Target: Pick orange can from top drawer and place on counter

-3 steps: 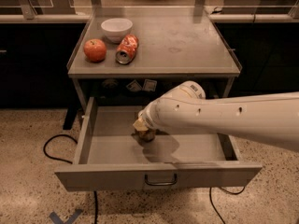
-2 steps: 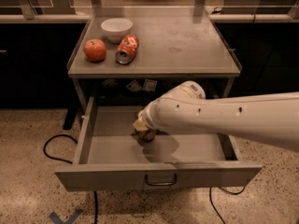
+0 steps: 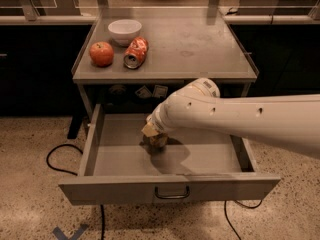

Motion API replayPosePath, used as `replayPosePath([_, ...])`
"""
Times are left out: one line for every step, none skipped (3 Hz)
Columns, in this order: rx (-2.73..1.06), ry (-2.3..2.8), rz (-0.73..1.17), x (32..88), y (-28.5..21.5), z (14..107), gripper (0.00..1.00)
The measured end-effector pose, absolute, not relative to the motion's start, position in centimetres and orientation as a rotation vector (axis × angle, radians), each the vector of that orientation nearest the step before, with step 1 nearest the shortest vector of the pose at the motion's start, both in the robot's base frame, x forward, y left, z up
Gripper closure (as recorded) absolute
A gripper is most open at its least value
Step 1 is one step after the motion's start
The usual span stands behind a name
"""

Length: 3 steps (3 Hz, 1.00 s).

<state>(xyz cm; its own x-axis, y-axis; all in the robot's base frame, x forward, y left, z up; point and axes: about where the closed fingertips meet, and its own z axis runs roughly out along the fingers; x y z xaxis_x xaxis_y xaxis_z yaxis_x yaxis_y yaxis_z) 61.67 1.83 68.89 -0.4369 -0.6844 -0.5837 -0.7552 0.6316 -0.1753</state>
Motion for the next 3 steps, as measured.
replayPosePath([-1.201,2.172,0.102,62.7,1.9,75.1,1.0])
replayPosePath([-1.239,2.113,0.052,64.9,1.7,85.8,1.0])
replayPosePath([-1.238,2.112,0.053,64.9,1.7,85.8,1.0])
